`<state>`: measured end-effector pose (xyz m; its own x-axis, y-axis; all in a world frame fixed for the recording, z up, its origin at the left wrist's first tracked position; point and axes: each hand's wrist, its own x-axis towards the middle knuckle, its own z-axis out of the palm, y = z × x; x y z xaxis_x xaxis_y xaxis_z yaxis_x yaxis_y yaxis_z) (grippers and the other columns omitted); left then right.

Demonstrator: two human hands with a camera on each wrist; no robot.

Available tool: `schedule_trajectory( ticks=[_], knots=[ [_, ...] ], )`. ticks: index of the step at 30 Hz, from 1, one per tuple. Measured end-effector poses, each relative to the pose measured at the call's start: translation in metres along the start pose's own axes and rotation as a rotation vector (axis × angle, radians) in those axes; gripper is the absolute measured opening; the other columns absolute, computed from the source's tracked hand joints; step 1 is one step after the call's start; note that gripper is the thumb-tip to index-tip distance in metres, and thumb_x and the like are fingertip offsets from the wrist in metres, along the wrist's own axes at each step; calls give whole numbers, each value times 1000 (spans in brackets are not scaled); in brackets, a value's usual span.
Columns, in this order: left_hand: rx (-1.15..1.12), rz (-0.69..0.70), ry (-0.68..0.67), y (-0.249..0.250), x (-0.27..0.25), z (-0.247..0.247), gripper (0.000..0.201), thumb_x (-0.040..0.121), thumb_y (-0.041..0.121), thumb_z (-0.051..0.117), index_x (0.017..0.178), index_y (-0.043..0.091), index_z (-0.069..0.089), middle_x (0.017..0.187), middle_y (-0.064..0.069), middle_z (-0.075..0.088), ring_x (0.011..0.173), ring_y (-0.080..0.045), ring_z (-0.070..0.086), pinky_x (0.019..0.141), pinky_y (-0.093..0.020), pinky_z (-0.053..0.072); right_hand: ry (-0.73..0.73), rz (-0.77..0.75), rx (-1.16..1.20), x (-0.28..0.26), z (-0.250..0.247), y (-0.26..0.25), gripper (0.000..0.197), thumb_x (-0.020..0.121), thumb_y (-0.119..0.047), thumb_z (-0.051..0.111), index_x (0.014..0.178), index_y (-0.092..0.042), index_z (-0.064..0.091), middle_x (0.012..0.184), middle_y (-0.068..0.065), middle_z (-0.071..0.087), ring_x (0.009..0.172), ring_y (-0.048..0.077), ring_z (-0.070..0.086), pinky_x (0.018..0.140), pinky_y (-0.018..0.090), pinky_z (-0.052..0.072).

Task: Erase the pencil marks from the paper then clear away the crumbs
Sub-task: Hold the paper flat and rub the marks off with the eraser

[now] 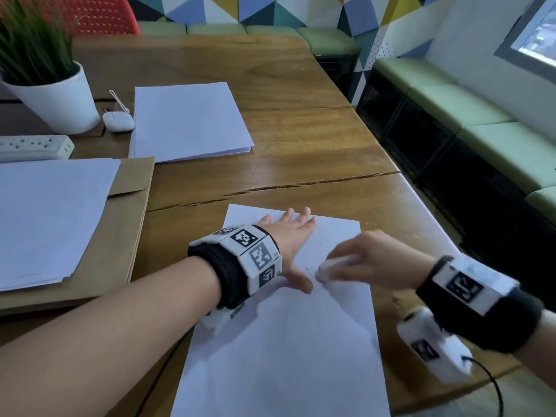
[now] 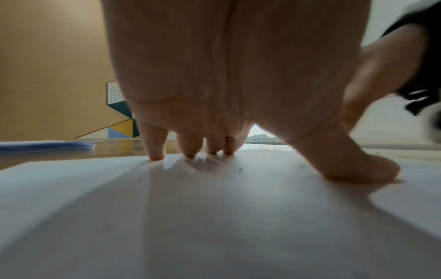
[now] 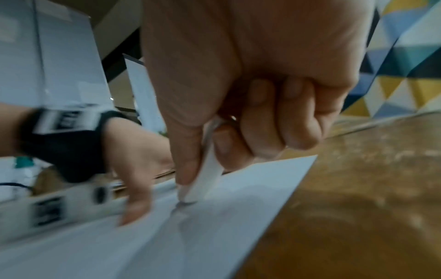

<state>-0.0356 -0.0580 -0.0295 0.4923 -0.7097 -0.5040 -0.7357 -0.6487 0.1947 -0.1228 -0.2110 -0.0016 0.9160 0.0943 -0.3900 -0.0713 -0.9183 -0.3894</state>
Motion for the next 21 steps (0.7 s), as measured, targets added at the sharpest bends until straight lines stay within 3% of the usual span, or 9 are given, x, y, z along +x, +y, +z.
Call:
schedule_trajectory(
  ticks=[2, 4, 7, 9, 11, 14, 17, 19, 21],
  knots=[
    [-6, -1, 11, -1, 0, 1, 122, 70, 59, 69, 149, 18, -14, 156, 2, -20, 145, -22, -14, 117, -50, 3, 129, 70, 76, 14, -11, 6, 31, 77, -49, 64, 98, -28, 71, 90, -5, 69, 87, 13, 60, 80, 28, 49],
    [-3, -2, 16, -1, 0, 3, 121, 70, 59, 69, 149, 19, -14, 156, 2, -21, 145, -21, -14, 117, -49, 2, 258, 97, 108, 23, -12, 10, 23, 77, -48, 64, 89, -29, 72, 88, -3, 69, 87, 17, 61, 81, 36, 52],
    [-2, 0, 9, -1, 0, 1, 122, 70, 60, 69, 149, 19, -15, 156, 2, -21, 145, -21, -15, 118, -49, 2, 148, 16, 28, 7, 0, 6, 25, 80, -48, 61, 93, -29, 72, 86, -4, 71, 81, 15, 63, 78, 34, 53],
    [-1, 2, -1, -1, 1, 0, 122, 70, 60, 68, 148, 19, -15, 156, 2, -22, 145, -21, -15, 118, -49, 2, 3, -9, 35, -1, 2, 2, 27, 81, -45, 63, 98, -26, 72, 88, -8, 72, 79, 8, 62, 74, 25, 51],
    [-3, 3, -3, -2, 1, 1, 122, 70, 60, 68, 148, 19, -16, 156, 2, -23, 145, -21, -16, 118, -49, 1, -34, 43, 107, 5, -7, 5, 23, 78, -44, 67, 95, -29, 72, 88, -14, 70, 80, 1, 60, 70, 17, 47],
    [-5, -3, 10, -2, 1, 2, 121, 70, 60, 68, 148, 19, -15, 156, 3, -22, 145, -21, -16, 117, -49, 1, 93, 116, 192, 24, -11, 12, 25, 77, -43, 68, 97, -28, 72, 93, -10, 69, 89, 6, 59, 73, 18, 42],
    [-3, -3, 14, -2, 1, 3, 121, 70, 60, 68, 148, 19, -15, 156, 3, -22, 145, -21, -16, 118, -48, 1, 216, 139, 237, 22, -1, 11, 23, 80, -38, 67, 98, -23, 72, 90, -5, 68, 88, 12, 60, 68, 19, 44],
    [-2, 2, 13, -1, 1, 2, 121, 71, 60, 67, 148, 19, -15, 156, 2, -22, 145, -21, -15, 117, -48, 2, 101, 130, 253, 8, 5, 8, 16, 79, -38, 67, 91, -29, 71, 88, -9, 70, 86, 10, 62, 71, 17, 48],
    [7, 5, 11, -1, 1, 1, 121, 71, 60, 67, 148, 18, -15, 156, 1, -22, 145, -22, -15, 117, -49, 2, -88, 107, 230, -1, 4, 2, 12, 78, -40, 67, 88, -35, 70, 93, -10, 72, 89, 5, 64, 81, 21, 51]
  ],
)
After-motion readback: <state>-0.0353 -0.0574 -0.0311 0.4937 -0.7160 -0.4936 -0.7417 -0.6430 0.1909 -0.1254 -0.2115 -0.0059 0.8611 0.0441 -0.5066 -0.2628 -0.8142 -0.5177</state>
